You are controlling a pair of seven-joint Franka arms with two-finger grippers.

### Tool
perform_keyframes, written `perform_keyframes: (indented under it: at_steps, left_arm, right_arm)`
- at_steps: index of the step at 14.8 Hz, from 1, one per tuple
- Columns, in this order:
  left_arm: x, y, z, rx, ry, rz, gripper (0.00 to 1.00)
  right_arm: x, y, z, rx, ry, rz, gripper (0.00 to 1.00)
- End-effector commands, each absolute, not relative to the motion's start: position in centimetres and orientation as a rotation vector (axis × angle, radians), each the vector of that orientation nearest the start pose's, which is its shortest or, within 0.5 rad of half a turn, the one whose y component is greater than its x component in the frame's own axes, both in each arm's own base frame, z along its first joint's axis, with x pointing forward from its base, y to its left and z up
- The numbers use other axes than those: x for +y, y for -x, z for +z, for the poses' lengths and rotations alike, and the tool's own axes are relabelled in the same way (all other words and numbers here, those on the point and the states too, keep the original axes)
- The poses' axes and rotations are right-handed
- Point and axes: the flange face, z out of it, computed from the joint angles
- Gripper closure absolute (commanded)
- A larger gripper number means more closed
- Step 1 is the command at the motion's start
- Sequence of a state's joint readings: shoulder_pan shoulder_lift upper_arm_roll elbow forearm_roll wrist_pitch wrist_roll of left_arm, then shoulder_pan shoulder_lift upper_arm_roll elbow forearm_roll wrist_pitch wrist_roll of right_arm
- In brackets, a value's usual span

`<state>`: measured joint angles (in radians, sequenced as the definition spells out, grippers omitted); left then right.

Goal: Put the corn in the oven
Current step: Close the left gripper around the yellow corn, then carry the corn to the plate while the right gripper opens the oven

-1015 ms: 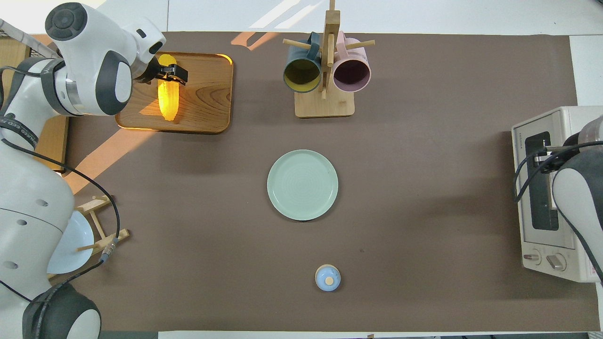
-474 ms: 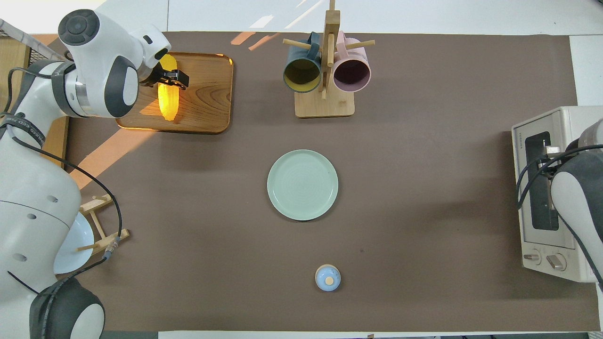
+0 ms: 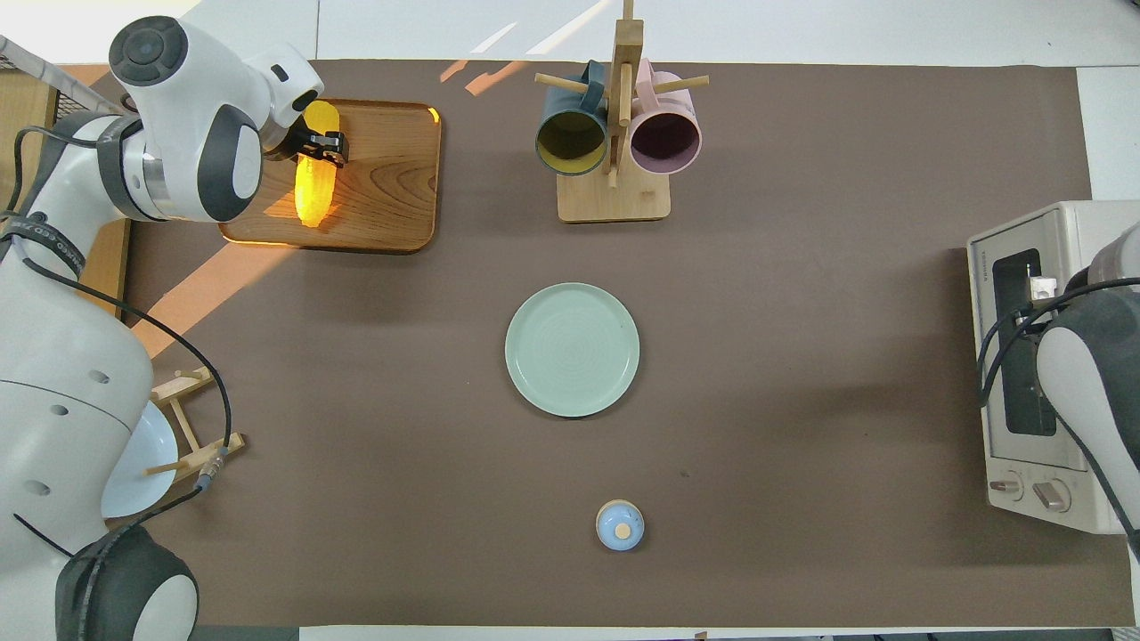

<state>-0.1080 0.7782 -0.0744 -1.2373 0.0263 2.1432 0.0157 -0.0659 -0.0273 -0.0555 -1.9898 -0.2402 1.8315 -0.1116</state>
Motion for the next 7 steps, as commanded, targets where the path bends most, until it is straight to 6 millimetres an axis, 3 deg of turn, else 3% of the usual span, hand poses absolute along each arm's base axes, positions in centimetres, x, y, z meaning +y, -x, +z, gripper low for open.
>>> perform_keyframes:
  at_steps: [1, 5, 7]
  left_arm:
    - [-12.6, -74.5, 36.3, 0.273, 3.211, -0.180, 1.00]
    - [-13.5, -71.0, 45.2, 0.239, 3.298, -0.068, 1.00]
    - [-14.5, -68.4, 47.9, 0.186, 3.306, 0.007, 1.00]
  right_arm:
    - [-7.5, -52.7, 43.9, -0.165, 3.316, 0.263, 1.00]
    - [-5.6, -53.1, 41.8, -0.151, 3.262, 0.220, 1.00]
    - [-4.9, -53.4, 40.4, -0.158, 3.262, 0.207, 1.00]
